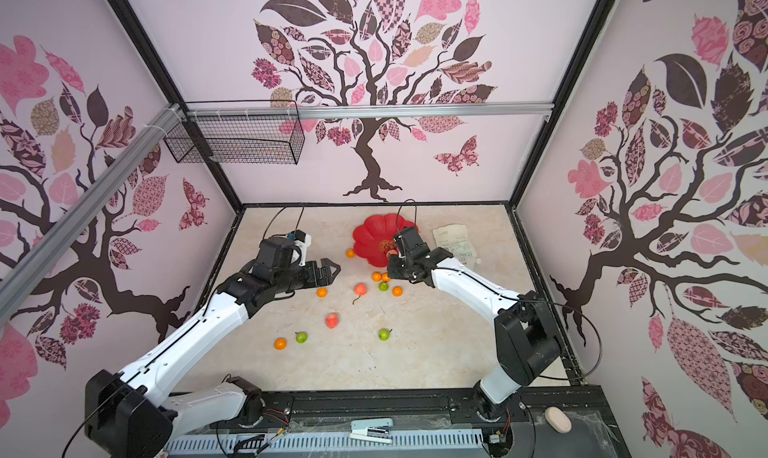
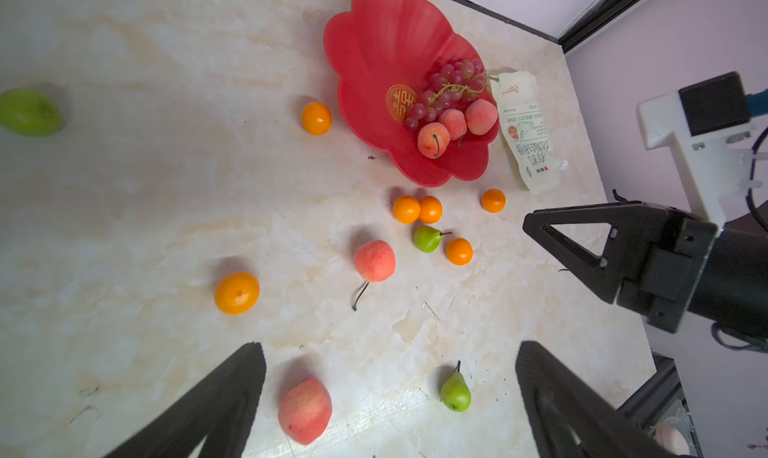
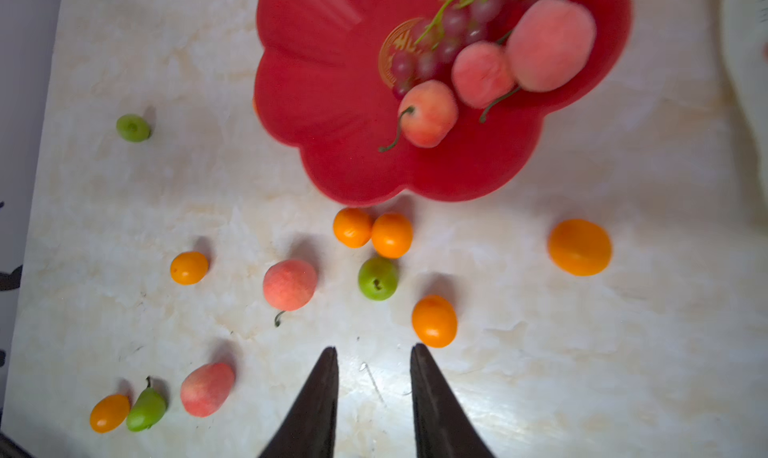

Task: Place and organize the fake fruits in the fruit bowl
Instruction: 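Move the right gripper toward a table peach while the left gripper draws back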

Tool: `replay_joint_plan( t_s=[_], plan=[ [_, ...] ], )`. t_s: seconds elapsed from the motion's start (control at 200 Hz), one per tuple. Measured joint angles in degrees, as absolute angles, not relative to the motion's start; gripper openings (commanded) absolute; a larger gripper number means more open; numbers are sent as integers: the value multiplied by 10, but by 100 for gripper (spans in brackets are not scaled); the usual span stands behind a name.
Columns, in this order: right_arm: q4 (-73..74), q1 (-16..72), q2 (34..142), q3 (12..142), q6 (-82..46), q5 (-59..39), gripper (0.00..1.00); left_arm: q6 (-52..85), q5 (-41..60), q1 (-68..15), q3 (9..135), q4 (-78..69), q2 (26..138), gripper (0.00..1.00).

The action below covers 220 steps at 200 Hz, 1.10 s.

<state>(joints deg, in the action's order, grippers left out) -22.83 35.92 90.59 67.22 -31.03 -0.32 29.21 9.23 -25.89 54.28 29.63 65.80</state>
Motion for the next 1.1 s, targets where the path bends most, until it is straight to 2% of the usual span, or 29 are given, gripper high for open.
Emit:
replay_joint_plan(
  t_s=[0.19,0.375,0.595,0.865,1.015,1.1],
  plan=[
    [-215,457,918,670,-350,27,35,317,75,-262,469,317,583,98],
    [-215,512,986,695,-380,52,40,336,65,-257,424,333,530,98],
    [-224,528,1051,728,-397,74,46,352,93,-209,405,330,512,98],
    [-239,528,1096,767,-404,98,50,367,176,-130,387,304,517,98],
    [-248,528,1123,786,-409,108,58,378,223,-83,379,284,522,98],
    [-254,528,1139,797,-409,112,59,380,240,-78,378,279,526,98]
  ],
)
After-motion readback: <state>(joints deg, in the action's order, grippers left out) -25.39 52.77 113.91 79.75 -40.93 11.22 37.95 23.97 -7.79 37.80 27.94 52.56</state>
